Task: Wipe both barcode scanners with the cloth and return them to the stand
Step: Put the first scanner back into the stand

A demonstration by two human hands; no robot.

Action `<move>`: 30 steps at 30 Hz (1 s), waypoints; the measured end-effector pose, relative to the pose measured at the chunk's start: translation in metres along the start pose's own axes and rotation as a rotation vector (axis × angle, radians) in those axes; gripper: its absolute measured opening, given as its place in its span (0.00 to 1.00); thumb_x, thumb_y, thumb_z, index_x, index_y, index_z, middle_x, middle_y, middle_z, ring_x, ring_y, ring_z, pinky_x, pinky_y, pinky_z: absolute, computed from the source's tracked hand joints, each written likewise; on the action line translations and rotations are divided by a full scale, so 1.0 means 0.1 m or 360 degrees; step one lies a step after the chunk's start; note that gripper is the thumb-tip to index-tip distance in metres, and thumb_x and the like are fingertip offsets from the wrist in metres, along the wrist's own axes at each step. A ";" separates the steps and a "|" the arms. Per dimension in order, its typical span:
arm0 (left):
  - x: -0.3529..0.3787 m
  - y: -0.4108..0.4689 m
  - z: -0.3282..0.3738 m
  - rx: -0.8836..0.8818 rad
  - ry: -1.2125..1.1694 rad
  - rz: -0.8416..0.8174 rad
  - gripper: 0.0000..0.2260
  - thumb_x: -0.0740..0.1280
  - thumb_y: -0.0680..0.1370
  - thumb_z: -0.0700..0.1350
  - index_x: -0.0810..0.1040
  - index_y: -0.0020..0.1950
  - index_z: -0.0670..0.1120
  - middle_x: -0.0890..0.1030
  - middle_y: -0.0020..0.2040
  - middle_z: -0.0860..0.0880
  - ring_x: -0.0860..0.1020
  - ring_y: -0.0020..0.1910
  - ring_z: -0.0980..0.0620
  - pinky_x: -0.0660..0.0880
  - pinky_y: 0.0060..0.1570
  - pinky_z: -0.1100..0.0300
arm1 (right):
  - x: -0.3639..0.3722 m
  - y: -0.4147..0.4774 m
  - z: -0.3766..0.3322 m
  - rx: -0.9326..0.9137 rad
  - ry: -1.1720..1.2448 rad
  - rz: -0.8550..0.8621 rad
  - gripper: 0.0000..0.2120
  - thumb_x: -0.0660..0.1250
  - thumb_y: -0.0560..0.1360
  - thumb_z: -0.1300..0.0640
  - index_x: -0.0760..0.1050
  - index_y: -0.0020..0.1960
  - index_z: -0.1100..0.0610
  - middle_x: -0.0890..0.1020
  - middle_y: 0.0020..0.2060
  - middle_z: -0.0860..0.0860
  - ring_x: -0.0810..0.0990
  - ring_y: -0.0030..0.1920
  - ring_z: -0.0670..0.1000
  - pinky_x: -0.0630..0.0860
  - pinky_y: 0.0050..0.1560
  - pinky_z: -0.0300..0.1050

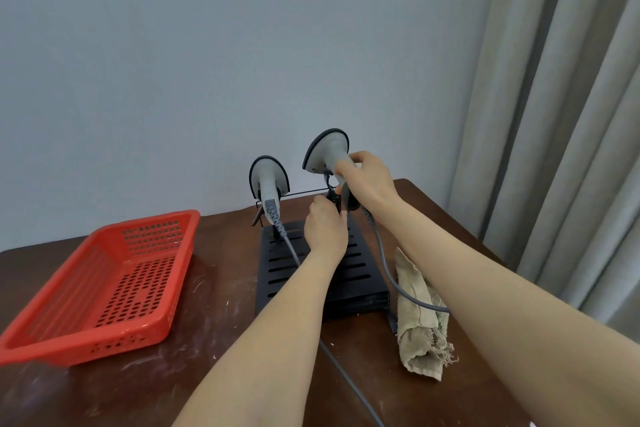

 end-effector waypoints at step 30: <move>0.04 0.00 -0.01 0.0070 -0.0033 0.0029 0.07 0.60 0.78 0.38 0.71 0.54 0.37 0.79 0.51 0.40 0.79 0.47 0.40 0.71 0.37 0.54 | 0.14 0.05 0.08 -0.0025 -0.0996 -0.0007 0.19 0.53 0.77 0.50 0.64 0.65 0.56 0.74 0.44 0.54 0.73 0.44 0.57 0.68 0.42 0.48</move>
Point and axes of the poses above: each hand's wrist, its own y-axis towards the middle knuckle, its own x-axis out of the palm, z = x × y, the point moved 1 cm from there along y, towards the middle knuckle
